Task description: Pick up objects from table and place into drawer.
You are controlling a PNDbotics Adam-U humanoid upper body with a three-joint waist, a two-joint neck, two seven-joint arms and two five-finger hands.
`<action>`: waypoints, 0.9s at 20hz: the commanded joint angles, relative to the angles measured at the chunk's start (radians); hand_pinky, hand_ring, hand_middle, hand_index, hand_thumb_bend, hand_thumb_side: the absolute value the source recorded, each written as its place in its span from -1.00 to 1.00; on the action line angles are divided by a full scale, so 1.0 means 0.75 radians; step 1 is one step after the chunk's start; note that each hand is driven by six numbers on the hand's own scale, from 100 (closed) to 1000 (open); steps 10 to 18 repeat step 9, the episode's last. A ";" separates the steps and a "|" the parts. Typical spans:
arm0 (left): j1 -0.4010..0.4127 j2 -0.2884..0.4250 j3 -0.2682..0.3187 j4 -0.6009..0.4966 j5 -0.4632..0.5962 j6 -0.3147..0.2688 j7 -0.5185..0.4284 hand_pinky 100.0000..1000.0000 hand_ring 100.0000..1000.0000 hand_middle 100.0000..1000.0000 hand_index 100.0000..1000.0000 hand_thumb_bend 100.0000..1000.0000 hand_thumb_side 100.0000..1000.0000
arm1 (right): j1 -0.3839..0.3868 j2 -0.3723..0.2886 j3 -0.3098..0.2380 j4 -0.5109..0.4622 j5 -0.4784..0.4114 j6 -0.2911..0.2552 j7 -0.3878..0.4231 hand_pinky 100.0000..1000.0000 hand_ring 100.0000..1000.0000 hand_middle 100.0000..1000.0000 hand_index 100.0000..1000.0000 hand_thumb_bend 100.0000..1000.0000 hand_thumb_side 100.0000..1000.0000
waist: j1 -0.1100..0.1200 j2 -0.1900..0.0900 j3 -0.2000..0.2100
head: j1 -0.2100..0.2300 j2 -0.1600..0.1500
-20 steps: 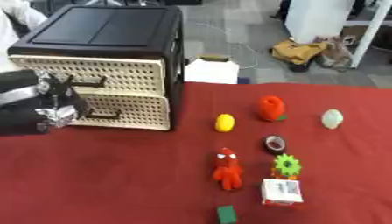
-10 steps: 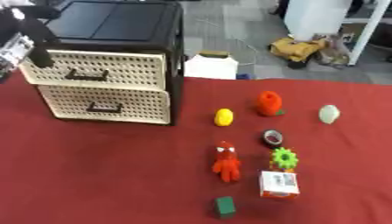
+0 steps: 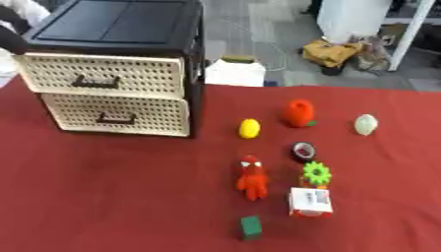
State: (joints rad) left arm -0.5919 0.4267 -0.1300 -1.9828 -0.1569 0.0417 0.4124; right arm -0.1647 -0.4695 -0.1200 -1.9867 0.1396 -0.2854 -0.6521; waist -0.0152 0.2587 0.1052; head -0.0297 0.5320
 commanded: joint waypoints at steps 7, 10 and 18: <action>0.044 -0.070 0.075 -0.023 0.020 -0.241 0.150 -0.02 -0.04 0.06 0.72 -1.00 1.00 | -0.035 -0.035 -0.014 -0.018 0.171 -0.122 -0.043 0.13 0.31 0.14 0.56 -1.00 0.64 | 0.002 -0.018 -0.003 | -0.005 0.009; 0.052 -0.072 0.079 -0.023 0.021 -0.270 0.141 0.03 -0.02 0.08 0.73 -1.00 1.00 | -0.036 -0.036 -0.008 -0.018 0.203 -0.142 -0.059 0.13 0.31 0.17 0.61 -1.00 0.65 | 0.002 -0.015 -0.007 | -0.005 0.009; 0.052 -0.072 0.079 -0.023 0.021 -0.270 0.141 0.03 -0.02 0.08 0.73 -1.00 1.00 | -0.036 -0.036 -0.008 -0.018 0.203 -0.142 -0.059 0.13 0.31 0.17 0.61 -1.00 0.65 | 0.002 -0.015 -0.007 | -0.005 0.009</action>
